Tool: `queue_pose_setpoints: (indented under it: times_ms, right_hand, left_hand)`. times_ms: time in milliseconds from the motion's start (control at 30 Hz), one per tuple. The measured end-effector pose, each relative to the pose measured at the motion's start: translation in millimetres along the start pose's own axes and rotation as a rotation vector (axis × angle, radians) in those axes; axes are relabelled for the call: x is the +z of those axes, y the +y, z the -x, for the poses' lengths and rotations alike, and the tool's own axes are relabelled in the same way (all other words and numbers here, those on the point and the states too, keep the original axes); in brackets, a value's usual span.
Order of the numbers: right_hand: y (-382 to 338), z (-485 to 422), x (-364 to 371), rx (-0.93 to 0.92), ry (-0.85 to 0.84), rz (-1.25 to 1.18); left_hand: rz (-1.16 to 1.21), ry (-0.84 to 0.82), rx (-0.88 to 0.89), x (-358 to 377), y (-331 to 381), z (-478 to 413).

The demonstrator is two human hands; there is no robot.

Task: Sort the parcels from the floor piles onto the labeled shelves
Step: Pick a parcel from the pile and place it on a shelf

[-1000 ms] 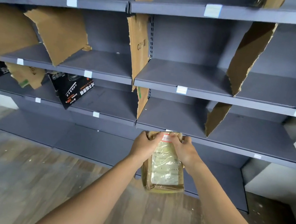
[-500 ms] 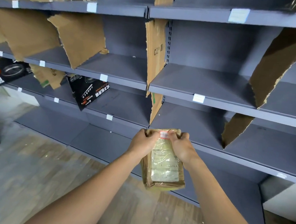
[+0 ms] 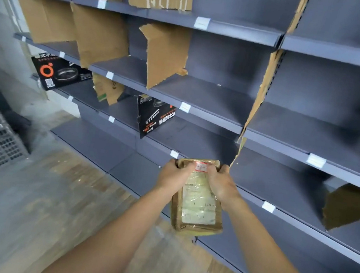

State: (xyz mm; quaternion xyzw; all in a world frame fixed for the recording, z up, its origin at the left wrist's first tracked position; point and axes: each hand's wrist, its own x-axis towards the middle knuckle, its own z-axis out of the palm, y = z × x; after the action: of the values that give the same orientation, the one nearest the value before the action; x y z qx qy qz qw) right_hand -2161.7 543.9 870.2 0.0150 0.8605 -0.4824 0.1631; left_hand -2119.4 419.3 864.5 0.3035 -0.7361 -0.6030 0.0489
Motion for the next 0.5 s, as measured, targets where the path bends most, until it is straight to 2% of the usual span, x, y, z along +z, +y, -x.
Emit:
queue_pose_setpoints:
  times_ms: [133,500]
  right_hand:
    - [-56.1,-6.3,77.5,-0.057,-0.021,0.045]
    - [-190.2,-32.4,291.0,-0.071,-0.061,-0.038]
  left_hand:
    - [0.034,0.026,0.001,-88.7,-2.6,-42.3]
    - [0.154,0.040,0.046,-315.1,-32.1,-136.3]
